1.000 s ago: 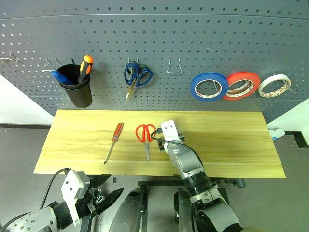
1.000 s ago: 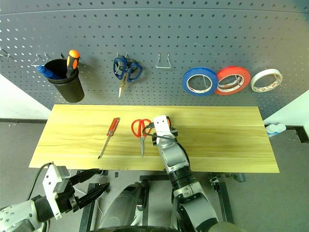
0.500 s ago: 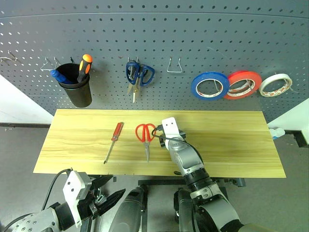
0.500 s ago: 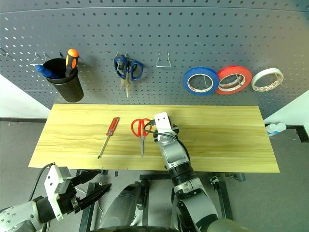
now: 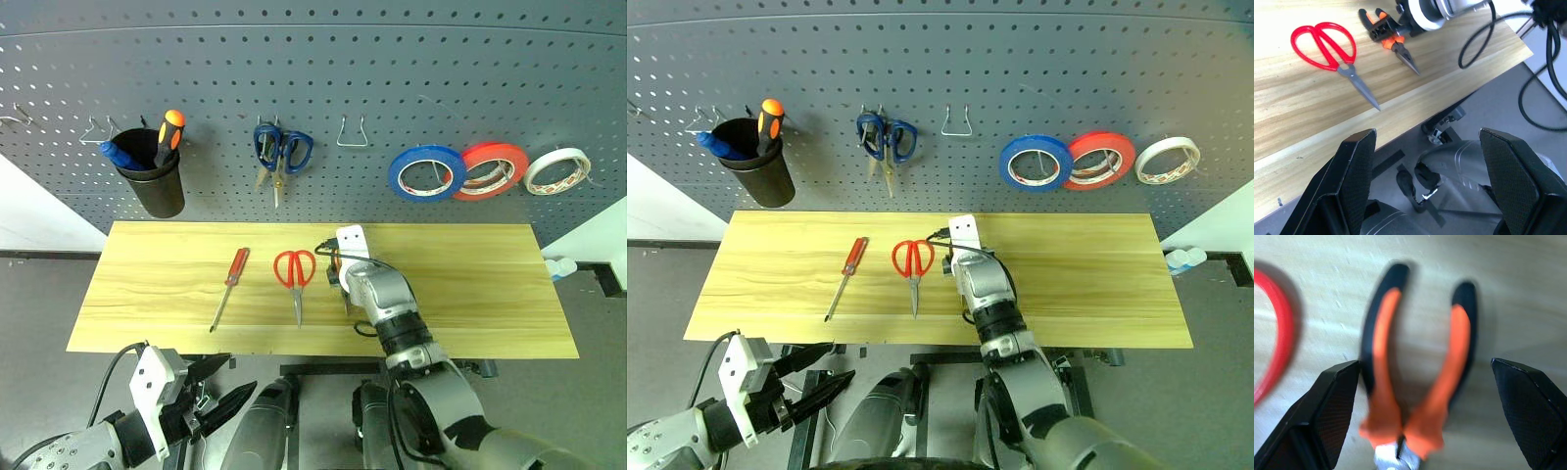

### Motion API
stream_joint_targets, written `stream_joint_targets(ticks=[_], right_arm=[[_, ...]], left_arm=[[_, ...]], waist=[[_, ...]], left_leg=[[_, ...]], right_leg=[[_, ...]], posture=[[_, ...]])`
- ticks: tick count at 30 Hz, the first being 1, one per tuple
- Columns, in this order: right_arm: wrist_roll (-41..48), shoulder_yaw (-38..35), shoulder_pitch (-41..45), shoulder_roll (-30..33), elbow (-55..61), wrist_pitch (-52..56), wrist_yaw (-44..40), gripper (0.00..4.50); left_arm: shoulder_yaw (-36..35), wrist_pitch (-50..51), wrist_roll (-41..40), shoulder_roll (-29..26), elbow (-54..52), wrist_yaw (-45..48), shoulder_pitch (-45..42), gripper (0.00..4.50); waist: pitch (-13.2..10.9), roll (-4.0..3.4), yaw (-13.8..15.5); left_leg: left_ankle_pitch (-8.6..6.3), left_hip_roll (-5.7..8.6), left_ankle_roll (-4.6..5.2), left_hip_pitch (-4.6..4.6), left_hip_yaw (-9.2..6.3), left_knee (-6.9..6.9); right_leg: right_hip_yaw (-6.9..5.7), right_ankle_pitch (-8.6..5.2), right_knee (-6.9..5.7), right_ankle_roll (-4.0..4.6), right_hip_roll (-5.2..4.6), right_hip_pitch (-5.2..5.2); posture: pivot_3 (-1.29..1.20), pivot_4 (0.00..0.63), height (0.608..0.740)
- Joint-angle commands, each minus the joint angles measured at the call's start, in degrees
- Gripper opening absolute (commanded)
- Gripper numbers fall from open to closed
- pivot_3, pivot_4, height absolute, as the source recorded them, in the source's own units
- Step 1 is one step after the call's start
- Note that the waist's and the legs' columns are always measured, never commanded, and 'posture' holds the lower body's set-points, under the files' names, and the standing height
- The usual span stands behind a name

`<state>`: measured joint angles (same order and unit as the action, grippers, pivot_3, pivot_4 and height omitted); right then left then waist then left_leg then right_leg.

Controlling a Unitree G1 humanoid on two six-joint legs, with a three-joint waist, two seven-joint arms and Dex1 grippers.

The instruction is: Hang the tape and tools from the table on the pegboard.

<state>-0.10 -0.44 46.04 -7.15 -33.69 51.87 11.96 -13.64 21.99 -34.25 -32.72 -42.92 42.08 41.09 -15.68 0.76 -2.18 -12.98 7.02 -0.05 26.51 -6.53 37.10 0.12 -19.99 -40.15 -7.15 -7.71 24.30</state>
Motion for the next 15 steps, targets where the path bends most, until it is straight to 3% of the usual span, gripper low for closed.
stream_joint_targets(ticks=[1,15], right_arm=[[1.1,-1.2,4.0,-2.6,-3.1,-1.0,0.2,4.48],[0.7,-1.0,4.0,-3.2,-0.4,6.0,2.0,4.48]], left_arm=[[0.7,-1.1,0.5,0.7,-1.9,-0.2,1.5,3.51],[2.3,-2.2,1.5,1.4,-0.7,-0.6,0.7,3.51]], waist=[[0.0,0.0,-0.4],[0.0,-0.01,-0.9]], left_leg=[[0.0,0.0,0.0,0.01,0.0,0.0],[0.01,-0.01,-0.01,0.01,0.04,0.0]], right_leg=[[0.0,0.0,0.0,-0.01,0.0,0.01],[0.01,0.01,-0.07,-0.02,0.0,0.06]], posture=[[0.0,0.311,0.68],[-0.03,0.303,0.68]])
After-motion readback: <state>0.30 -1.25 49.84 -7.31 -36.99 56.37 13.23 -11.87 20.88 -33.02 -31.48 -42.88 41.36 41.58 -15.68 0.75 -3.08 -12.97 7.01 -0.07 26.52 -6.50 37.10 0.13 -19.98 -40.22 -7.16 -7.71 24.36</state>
